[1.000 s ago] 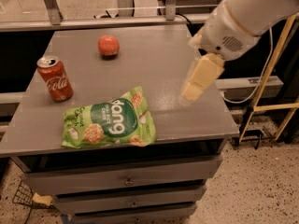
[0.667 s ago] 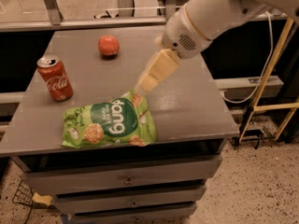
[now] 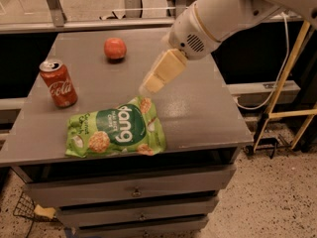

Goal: Pick coke can

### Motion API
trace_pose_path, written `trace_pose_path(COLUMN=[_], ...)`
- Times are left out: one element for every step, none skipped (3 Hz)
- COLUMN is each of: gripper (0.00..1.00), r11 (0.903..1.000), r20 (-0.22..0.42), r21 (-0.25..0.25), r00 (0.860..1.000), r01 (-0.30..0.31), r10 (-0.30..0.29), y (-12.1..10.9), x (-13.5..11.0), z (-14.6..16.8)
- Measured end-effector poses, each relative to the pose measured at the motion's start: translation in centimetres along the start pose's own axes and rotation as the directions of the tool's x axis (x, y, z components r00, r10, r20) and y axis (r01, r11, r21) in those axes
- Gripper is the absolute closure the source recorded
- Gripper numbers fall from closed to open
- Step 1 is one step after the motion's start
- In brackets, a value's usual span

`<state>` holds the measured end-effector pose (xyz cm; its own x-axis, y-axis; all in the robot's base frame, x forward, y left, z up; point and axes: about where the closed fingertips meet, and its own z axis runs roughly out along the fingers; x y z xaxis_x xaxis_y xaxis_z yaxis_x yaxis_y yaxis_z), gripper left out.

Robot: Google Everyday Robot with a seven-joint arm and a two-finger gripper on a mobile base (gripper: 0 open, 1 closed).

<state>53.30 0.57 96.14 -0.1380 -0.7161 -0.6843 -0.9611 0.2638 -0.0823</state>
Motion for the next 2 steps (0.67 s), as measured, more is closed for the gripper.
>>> trace_pose_path(gripper=[0.00, 0.00], r11=[0.9952, 0.9822], r20=[0.047, 0.081], r21=[-0.062, -0.116], r00=[0.996, 0.987], r01=[0.075, 0.147], r10=[-0.072, -0.138], y=[-0.4, -0.3], x=[-3.1, -5.6], z=[5.9, 10.8])
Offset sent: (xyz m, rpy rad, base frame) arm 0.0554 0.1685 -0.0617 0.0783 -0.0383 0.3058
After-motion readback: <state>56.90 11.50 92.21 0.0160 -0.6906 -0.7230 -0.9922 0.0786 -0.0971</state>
